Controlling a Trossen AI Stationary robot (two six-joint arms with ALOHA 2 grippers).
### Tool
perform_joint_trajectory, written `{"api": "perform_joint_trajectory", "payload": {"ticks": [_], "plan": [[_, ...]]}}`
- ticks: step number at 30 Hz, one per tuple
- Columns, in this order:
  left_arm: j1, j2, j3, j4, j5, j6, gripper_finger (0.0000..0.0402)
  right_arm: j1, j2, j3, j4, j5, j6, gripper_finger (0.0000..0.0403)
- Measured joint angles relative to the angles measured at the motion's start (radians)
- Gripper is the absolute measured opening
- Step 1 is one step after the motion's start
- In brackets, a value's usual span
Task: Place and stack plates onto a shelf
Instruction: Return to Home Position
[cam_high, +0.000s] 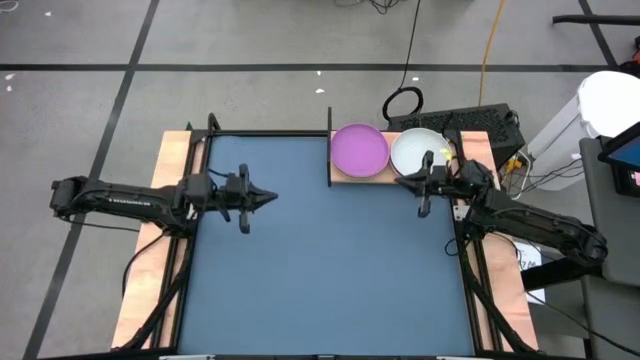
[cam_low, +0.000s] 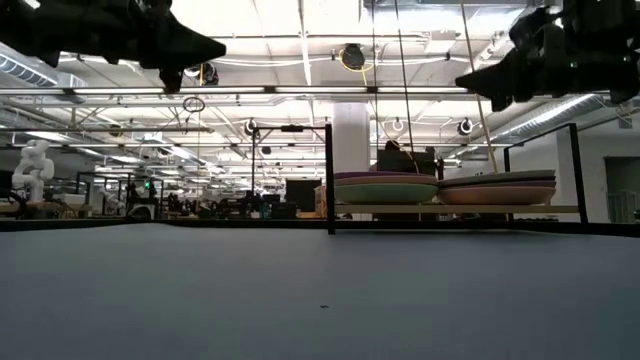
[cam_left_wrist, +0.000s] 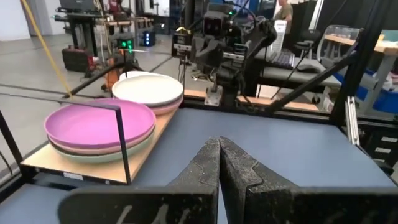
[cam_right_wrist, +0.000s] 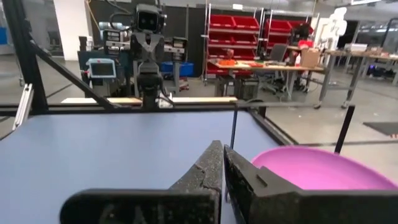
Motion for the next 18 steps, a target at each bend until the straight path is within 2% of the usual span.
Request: {"api": "perform_joint_trajectory", "payload": {"ticks": [18], "plan": [[0.002, 0.0, -0.012, -0.104, -0.006, 0.035, 0.0003, 0.019, 0.0, -0.111, 0.068, 0.018, -0.002, 0.0]]}}
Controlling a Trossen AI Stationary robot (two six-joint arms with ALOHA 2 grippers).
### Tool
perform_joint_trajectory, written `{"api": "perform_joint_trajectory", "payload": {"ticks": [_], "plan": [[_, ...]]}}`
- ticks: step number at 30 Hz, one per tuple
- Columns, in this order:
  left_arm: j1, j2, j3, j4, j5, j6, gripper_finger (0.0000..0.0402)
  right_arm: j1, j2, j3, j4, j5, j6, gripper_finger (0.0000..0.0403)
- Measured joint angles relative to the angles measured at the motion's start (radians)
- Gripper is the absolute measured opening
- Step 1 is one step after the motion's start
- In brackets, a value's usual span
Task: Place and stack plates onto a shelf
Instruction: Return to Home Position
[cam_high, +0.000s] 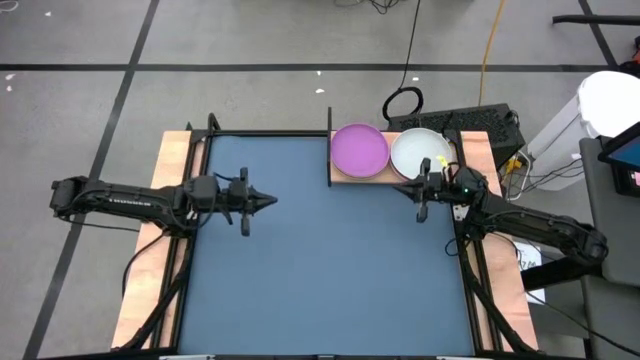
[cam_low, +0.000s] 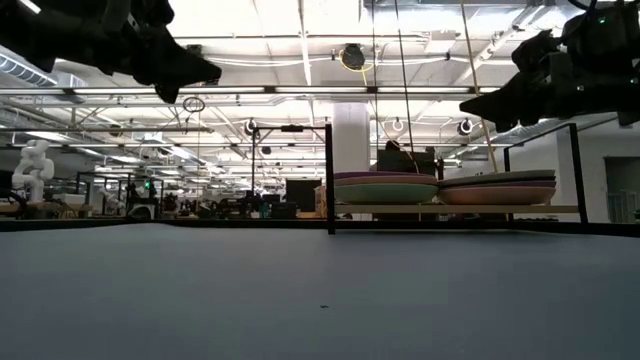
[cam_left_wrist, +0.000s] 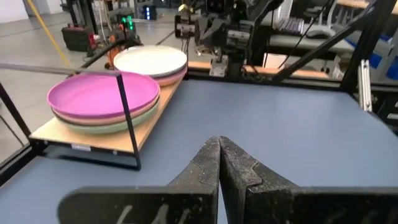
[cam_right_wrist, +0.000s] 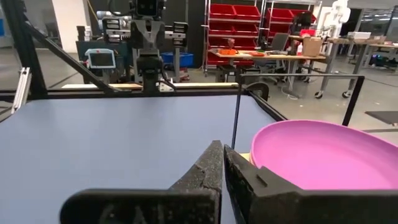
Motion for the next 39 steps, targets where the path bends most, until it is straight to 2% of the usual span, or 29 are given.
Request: {"api": "perform_joint_trajectory", "payload": {"ticks": [8, 14, 24, 31, 39], "plan": [[0.0, 0.0, 0.0, -0.05, -0.001, 0.029, 0.0003, 0.058, -0.001, -0.003, 0.002, 0.004, -0.006, 0.0], [-0.022, -0.038, -0.042, -0.041, -0.006, 0.018, 0.0003, 0.107, -0.036, -0.072, 0.058, 0.033, 0.034, 0.0], [-0.061, -0.325, -0.153, -0.049, -0.097, -0.034, 0.0003, 0.141, -0.097, -0.085, 0.016, 0.055, 0.021, 0.0], [-0.072, -0.499, -0.161, -0.216, -0.133, -0.024, 0.0003, 0.141, -0.104, -0.087, 0.012, 0.104, 0.007, 0.0], [-0.072, -0.692, -0.161, -0.423, -0.177, 0.051, 0.0003, 0.141, -0.104, -0.088, 0.003, 0.104, -0.015, 0.0]]}}
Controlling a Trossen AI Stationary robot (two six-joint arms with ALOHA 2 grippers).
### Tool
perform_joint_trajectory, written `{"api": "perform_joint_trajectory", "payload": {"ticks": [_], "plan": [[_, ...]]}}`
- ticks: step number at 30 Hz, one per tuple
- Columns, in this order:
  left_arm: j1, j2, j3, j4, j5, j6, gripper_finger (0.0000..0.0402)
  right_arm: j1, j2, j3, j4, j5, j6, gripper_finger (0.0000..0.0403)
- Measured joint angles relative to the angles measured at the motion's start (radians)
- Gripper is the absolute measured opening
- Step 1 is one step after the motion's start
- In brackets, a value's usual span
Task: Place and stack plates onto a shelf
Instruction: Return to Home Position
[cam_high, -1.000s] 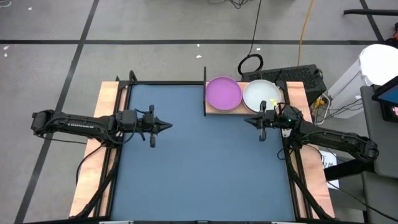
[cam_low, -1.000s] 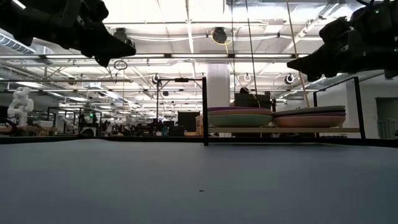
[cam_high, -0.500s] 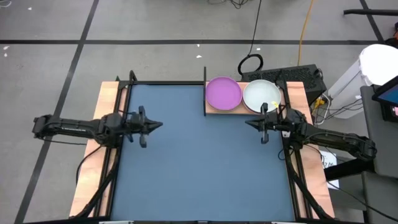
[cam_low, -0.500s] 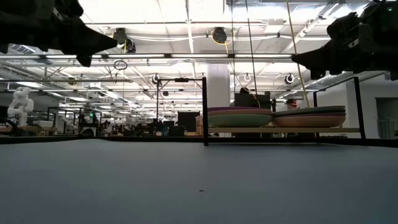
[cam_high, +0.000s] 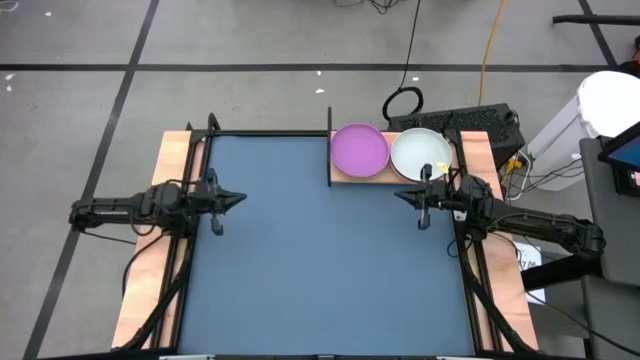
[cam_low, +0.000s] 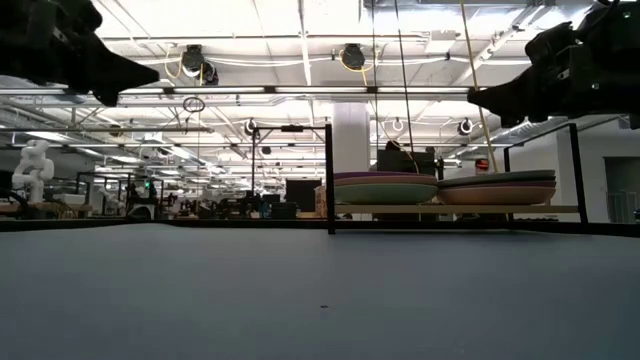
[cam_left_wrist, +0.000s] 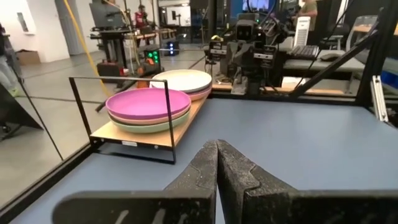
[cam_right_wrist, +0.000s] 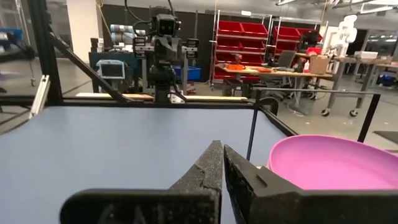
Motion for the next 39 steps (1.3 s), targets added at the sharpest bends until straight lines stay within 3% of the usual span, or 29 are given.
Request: {"api": "perform_joint_trajectory", "payload": {"ticks": [4, 9, 22, 30, 39], "plan": [[0.0, -0.097, 0.002, -0.082, -0.001, -0.003, 0.0003, 0.002, -0.019, 0.0, -0.005, -0.001, 0.017, 0.0], [0.0, -0.096, 0.011, -0.133, 0.001, 0.01, 0.0003, 0.002, -0.077, -0.001, -0.05, -0.052, -0.085, 0.0], [-0.001, -0.096, 0.01, -0.181, 0.081, -0.036, 0.0003, 0.002, -0.324, -0.001, -0.263, -0.069, -0.015, 0.0], [-0.001, -0.095, -0.166, 0.154, 0.131, -0.095, 0.0003, 0.002, -0.364, -0.001, -0.32, -0.062, -0.02, 0.0], [-0.002, -0.068, -0.169, 0.158, 0.133, -0.078, 0.0003, 0.007, -0.364, -0.001, -0.306, -0.1, 0.024, 0.0]]}}
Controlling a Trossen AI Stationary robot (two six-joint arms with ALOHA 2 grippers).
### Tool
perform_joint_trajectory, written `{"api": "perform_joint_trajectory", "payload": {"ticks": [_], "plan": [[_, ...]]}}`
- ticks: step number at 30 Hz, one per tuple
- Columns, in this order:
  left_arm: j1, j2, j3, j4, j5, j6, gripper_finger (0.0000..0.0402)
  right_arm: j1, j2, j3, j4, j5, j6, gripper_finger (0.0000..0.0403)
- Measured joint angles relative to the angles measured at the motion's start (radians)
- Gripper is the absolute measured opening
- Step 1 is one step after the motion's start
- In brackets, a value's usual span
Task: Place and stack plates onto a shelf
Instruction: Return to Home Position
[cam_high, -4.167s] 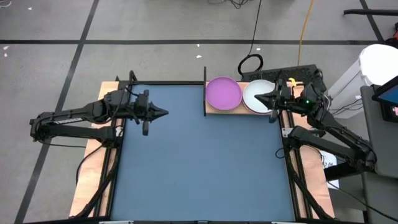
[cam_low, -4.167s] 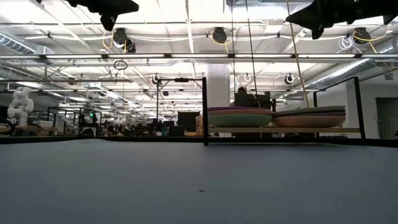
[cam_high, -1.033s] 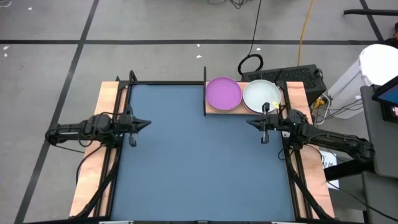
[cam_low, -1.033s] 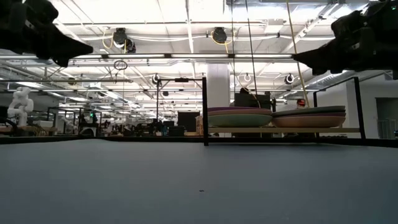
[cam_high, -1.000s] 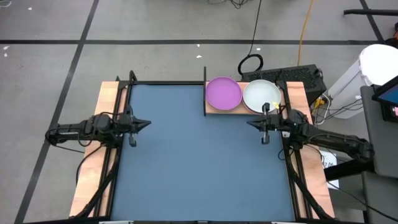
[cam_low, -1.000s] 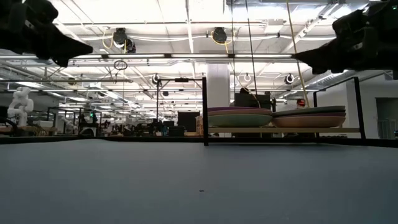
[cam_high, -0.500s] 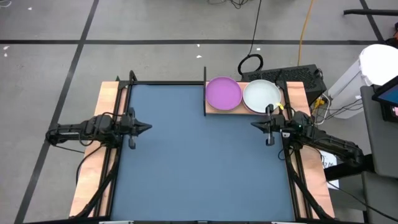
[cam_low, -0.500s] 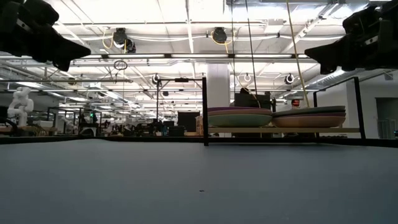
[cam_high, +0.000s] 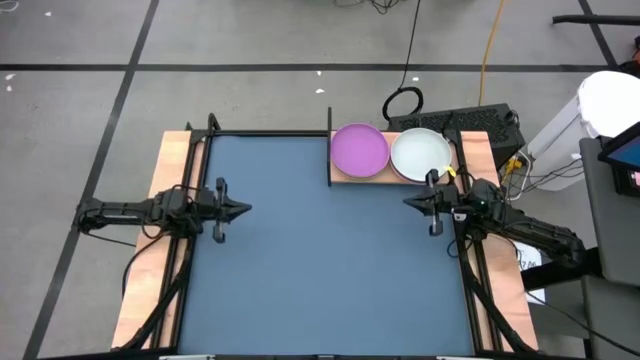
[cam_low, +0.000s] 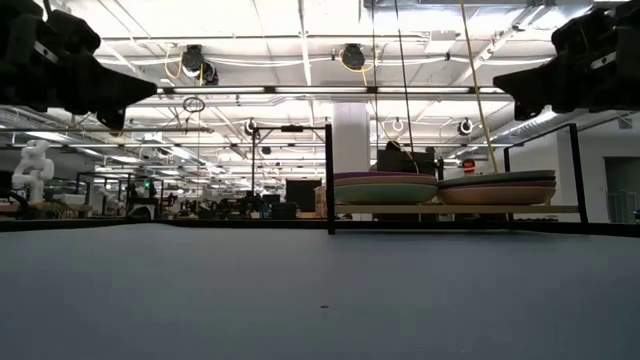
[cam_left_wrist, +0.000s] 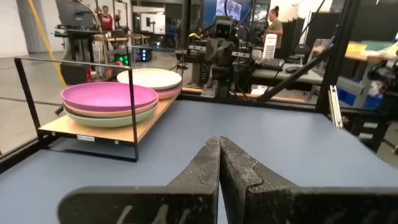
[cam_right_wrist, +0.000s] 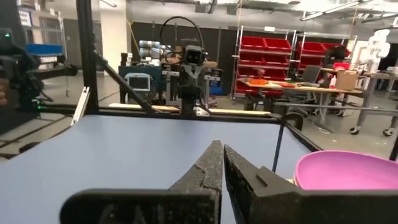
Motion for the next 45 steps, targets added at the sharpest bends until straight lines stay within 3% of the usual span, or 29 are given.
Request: {"api": "perform_joint_trajectory", "payload": {"ticks": [24, 28, 36, 45], "plan": [[-0.001, -0.001, 0.0, -0.002, -0.003, -0.037, 0.0003, 0.286, 0.0, 0.0, -0.013, 0.21, 0.059, 0.0], [-0.02, -0.001, -0.001, -0.003, 0.018, -0.033, 0.0003, 0.299, 0.001, 0.0, -0.035, 0.209, 0.068, 0.0], [-0.102, -0.001, -0.001, -0.003, 0.017, -0.013, 0.0003, 0.299, 0.001, 0.0, -0.035, 0.209, -0.089, 0.0], [-0.131, -0.001, -0.002, 0.005, -0.027, 0.079, 0.0003, 0.299, 0.001, 0.0, -0.035, 0.209, -0.086, 0.0]]}}
